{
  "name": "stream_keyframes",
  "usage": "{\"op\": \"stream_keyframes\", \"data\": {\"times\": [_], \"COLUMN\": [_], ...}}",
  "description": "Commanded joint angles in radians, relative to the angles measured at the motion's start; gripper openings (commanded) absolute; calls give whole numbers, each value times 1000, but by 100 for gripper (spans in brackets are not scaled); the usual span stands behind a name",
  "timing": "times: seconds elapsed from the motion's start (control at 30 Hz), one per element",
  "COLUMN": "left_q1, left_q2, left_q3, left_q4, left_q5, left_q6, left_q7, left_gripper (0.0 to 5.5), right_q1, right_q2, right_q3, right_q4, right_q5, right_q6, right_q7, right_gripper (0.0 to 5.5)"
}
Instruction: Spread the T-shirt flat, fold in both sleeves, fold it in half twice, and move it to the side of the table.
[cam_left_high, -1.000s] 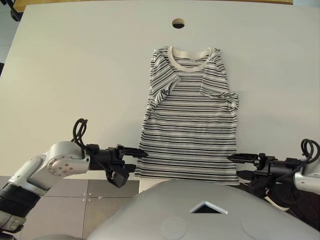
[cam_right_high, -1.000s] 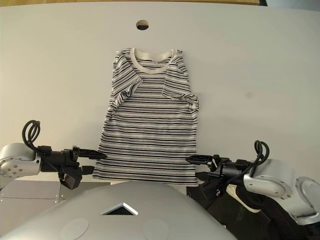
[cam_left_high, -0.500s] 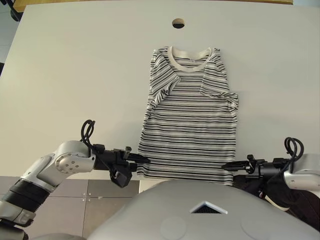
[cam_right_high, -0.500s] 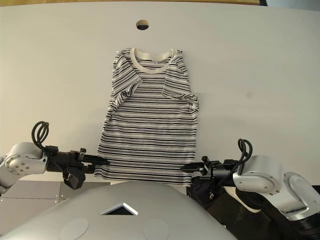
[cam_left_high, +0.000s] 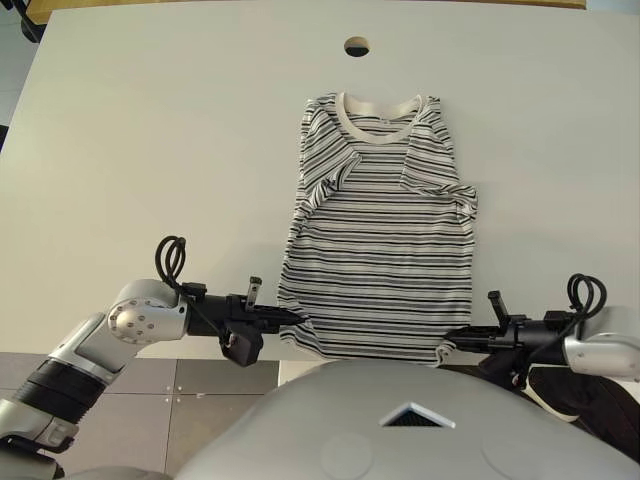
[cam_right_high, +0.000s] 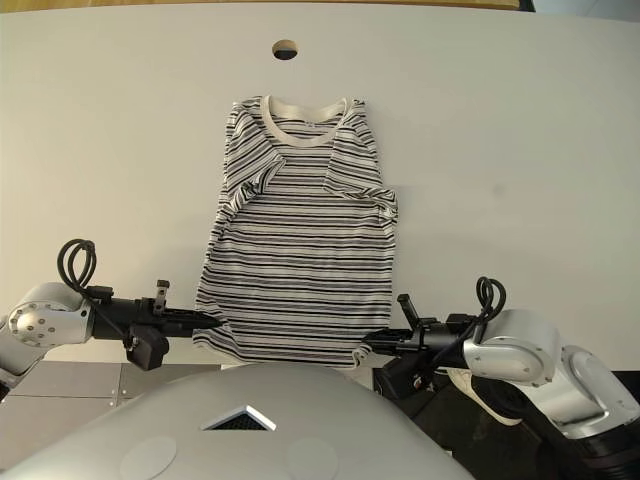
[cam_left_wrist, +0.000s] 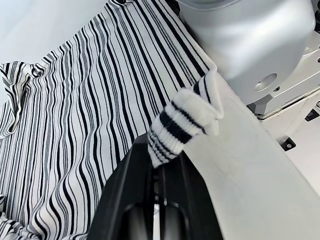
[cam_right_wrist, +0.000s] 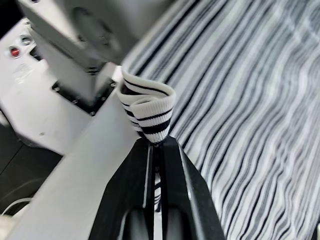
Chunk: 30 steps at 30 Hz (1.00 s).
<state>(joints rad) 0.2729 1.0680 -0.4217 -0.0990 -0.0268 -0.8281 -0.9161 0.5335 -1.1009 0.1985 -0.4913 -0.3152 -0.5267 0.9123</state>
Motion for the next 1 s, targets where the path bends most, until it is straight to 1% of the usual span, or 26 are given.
{"op": "stream_keyframes", "data": {"times": [0.03, 0.07, 0.13, 0.2, 0.27, 0.3, 0.43, 0.53, 0.63, 0.83, 1.0], "left_q1": [-5, -9, -21, -43, -100, -129, -273, -383, -508, -747, -857], "left_q2": [-16, -24, -52, -103, -181, -218, -361, -449, -526, -619, -670], "left_q3": [16, 25, 50, 81, 108, 120, 158, 168, 171, 141, 110], "left_q4": [11, 17, 12, 15, 42, 67, 237, 365, 509, 882, 1123], "left_q5": [-135, -188, -302, -373, -390, -368, -196, -70, 68, 265, 365], "left_q6": [27, 37, 64, 96, 136, 150, 199, 207, 246, 223, 188], "left_q7": [-28, -35, -40, -32, -2, 18, 131, 218, 345, 538, 651], "left_gripper": [10, 10, 10, 10, 10, 10, 10, 10, 10, 10, 10], "right_q1": [36, 46, 41, 13, -50, -91, -247, -359, -462, -655, -799], "right_q2": [37, 50, 102, 158, 232, 268, 367, 441, 505, 595, 637], "right_q3": [-17, -31, -88, -140, -180, -195, -211, -185, -144, -95, -58], "right_q4": [5, -1, 5, 65, 134, 166, 305, 403, 528, 766, 950], "right_q5": [69, 118, 283, 440, 541, 554, 468, 342, 205, 15, -64], "right_q6": [26, 35, 56, 50, 45, 53, 75, 93, 94, 122, 128], "right_q7": [-38, -51, -92, -118, -156, -183, -277, -374, -463, -641, -736], "right_gripper": [12, 12, 12, 12, 12, 12, 12, 12, 12, 12, 12]}}
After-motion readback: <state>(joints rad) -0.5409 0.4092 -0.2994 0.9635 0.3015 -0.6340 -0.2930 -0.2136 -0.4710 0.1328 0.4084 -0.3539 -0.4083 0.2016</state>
